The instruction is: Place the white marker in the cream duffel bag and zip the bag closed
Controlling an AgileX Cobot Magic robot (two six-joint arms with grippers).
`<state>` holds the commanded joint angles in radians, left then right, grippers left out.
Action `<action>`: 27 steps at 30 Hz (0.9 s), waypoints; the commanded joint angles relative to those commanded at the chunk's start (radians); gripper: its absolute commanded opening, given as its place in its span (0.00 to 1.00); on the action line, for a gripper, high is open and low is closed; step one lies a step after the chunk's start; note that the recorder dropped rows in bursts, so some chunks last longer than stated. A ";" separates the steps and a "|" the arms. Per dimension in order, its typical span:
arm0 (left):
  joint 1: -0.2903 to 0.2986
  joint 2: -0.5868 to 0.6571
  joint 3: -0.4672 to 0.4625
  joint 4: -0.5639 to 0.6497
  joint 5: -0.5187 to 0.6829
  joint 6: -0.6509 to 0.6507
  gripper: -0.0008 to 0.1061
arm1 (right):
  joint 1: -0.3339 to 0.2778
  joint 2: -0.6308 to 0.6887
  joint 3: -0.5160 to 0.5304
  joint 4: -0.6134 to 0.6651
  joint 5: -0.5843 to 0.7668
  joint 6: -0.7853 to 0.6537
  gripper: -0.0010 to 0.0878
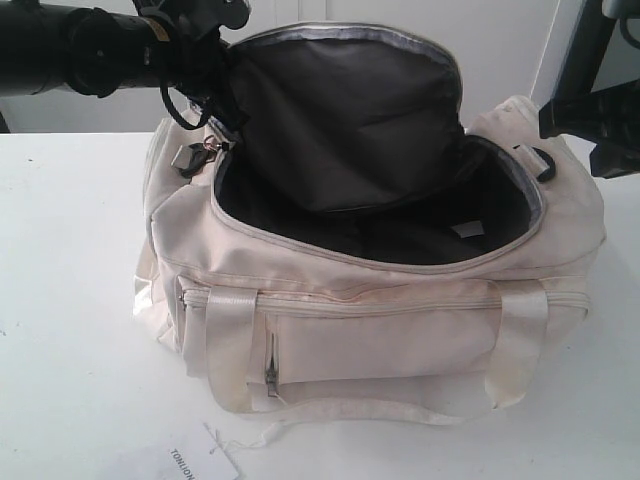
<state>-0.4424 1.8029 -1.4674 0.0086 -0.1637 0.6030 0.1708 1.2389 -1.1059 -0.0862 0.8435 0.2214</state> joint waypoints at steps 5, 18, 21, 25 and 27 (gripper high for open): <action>0.000 0.000 0.000 0.000 0.000 0.000 0.01 | 0.000 0.000 0.000 0.000 -0.004 0.000 0.01; 0.000 0.000 0.000 0.000 -0.004 0.000 0.01 | 0.000 0.000 0.000 0.000 -0.004 0.000 0.01; 0.000 0.000 0.000 0.000 -0.004 0.000 0.01 | 0.000 0.000 0.000 0.003 -0.003 0.003 0.01; 0.000 0.000 0.000 0.000 0.002 0.000 0.01 | 0.000 0.000 0.000 0.003 -0.003 0.011 0.01; 0.000 0.000 0.000 0.000 0.002 -0.002 0.01 | 0.000 0.000 0.000 0.003 -0.003 0.011 0.01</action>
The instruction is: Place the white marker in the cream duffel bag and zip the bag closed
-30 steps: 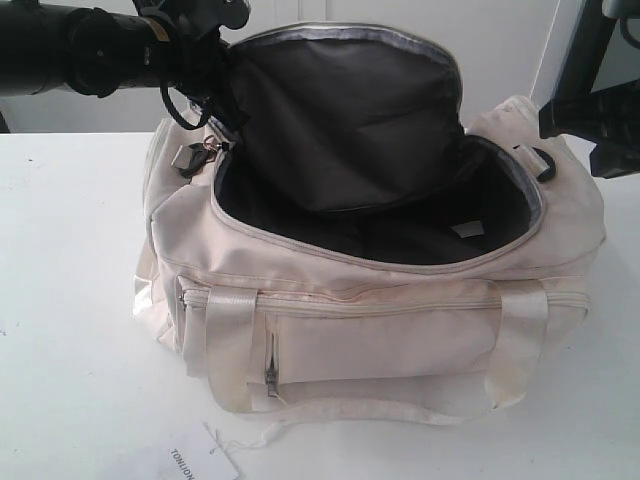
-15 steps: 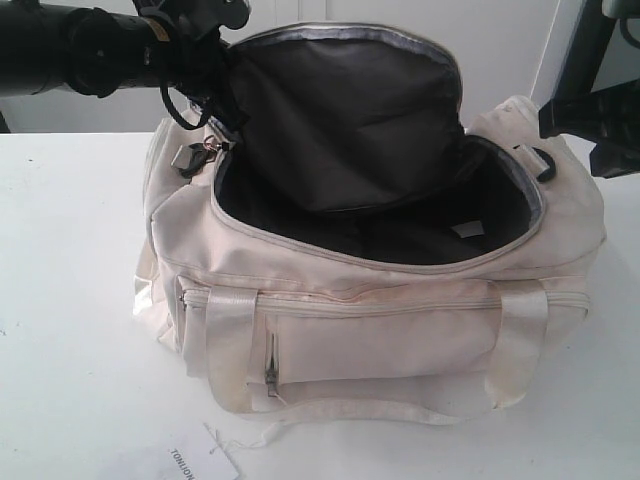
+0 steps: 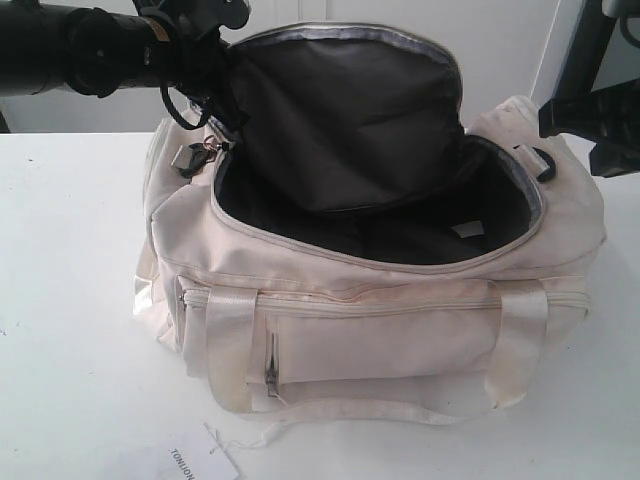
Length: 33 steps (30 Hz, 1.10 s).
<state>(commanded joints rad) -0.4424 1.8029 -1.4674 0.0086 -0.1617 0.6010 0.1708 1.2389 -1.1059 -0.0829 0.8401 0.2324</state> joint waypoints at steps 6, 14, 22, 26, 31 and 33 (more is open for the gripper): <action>0.000 0.000 0.000 0.000 0.003 0.000 0.43 | 0.000 0.000 0.000 0.000 0.000 0.000 0.01; 0.000 -0.078 0.000 0.000 0.220 -0.147 0.62 | 0.000 0.000 0.000 0.000 -0.002 0.000 0.01; 0.000 -0.184 0.000 -0.009 0.443 -0.297 0.62 | 0.000 0.000 0.000 0.000 -0.004 0.000 0.01; 0.000 -0.245 0.000 -0.078 0.548 -0.318 0.62 | 0.000 0.000 0.000 0.000 -0.004 0.000 0.01; 0.000 -0.320 0.000 -0.183 0.706 -0.318 0.60 | 0.000 0.000 0.000 0.003 -0.004 0.000 0.01; 0.000 -0.353 0.000 -0.193 0.764 -0.318 0.55 | 0.000 0.000 0.000 0.003 -0.004 0.000 0.01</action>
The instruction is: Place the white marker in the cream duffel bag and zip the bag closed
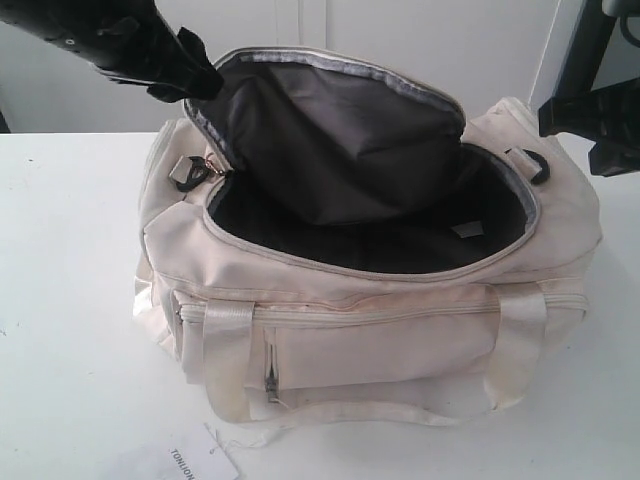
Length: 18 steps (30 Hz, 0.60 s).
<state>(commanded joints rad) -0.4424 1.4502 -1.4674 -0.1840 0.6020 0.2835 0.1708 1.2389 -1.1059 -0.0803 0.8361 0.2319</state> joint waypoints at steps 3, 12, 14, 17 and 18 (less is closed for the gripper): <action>0.000 -0.038 0.000 -0.005 0.079 -0.031 0.41 | 0.000 0.000 0.000 0.000 0.000 0.000 0.01; 0.012 -0.070 0.000 0.072 0.171 -0.183 0.01 | 0.000 0.000 0.002 0.002 0.006 -0.019 0.01; 0.035 -0.070 0.000 0.121 0.158 -0.276 0.01 | 0.000 0.000 0.002 0.002 0.006 -0.019 0.01; 0.089 -0.053 0.000 0.137 0.142 -0.345 0.01 | 0.000 0.000 0.002 0.002 0.006 -0.019 0.01; 0.106 -0.045 0.000 0.137 0.135 -0.362 0.01 | 0.000 0.000 0.002 0.002 0.006 -0.019 0.01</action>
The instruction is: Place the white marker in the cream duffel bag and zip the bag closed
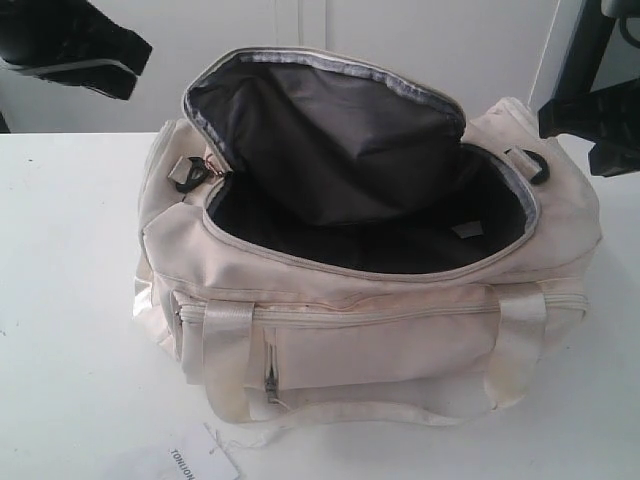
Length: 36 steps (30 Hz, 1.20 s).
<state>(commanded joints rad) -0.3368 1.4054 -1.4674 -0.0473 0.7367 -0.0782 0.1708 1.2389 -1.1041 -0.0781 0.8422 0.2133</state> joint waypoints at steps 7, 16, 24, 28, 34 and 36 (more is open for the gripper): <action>0.066 0.109 0.000 -0.015 -0.007 -0.083 0.01 | 0.000 0.000 0.000 0.007 0.013 -0.008 0.01; 0.087 0.238 0.000 -0.099 -0.058 -0.066 0.33 | 0.000 0.000 -0.012 0.020 0.013 -0.033 0.01; 0.087 0.281 0.000 -0.247 -0.160 0.042 0.47 | 0.000 0.048 -0.137 0.086 0.055 -0.057 0.01; 0.096 0.313 0.000 -0.262 -0.172 0.042 0.47 | 0.000 0.103 -0.228 0.145 0.073 -0.087 0.01; 0.096 0.322 0.000 -0.322 -0.183 0.108 0.36 | 0.035 0.257 -0.401 0.346 0.025 -0.213 0.01; 0.096 0.322 0.000 -0.327 -0.159 0.135 0.18 | 0.063 0.341 -0.479 0.395 -0.014 -0.234 0.01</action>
<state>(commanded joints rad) -0.2408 1.7278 -1.4674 -0.3739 0.5780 0.0569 0.2333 1.5802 -1.5826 0.3170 0.8287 -0.0205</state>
